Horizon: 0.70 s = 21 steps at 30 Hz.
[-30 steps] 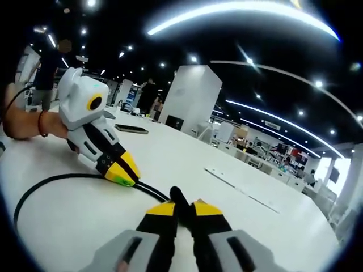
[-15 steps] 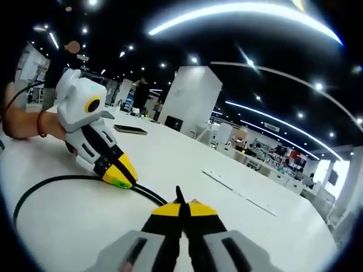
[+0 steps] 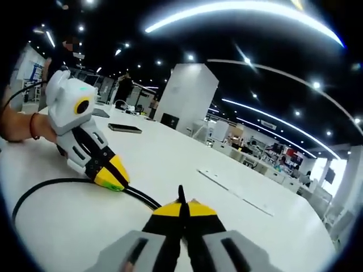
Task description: Find the charging cable on the desk, coil it up and secure with Velcro.
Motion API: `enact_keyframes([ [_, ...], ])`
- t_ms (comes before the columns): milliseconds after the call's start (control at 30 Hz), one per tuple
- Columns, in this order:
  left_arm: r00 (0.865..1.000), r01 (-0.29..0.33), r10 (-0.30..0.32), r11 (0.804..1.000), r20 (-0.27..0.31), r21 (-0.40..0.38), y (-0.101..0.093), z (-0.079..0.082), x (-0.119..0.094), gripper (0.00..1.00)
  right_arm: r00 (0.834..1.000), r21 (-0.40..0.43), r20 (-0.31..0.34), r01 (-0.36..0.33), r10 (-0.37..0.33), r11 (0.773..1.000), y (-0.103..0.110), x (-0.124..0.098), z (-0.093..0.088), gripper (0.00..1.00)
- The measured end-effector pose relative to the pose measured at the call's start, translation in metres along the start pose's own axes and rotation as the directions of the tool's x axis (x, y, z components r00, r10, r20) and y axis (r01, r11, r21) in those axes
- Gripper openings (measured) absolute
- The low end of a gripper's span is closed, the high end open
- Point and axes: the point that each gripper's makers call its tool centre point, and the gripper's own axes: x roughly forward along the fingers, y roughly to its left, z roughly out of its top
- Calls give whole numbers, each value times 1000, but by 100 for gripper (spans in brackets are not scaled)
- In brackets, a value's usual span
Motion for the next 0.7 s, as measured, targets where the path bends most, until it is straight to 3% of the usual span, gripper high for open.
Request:
enact_keyframes([
  [700, 1000, -4, 4, 1000, 10, 13, 2, 2, 0, 7, 998, 6, -49, 27, -26, 1000, -11, 11, 0, 3],
])
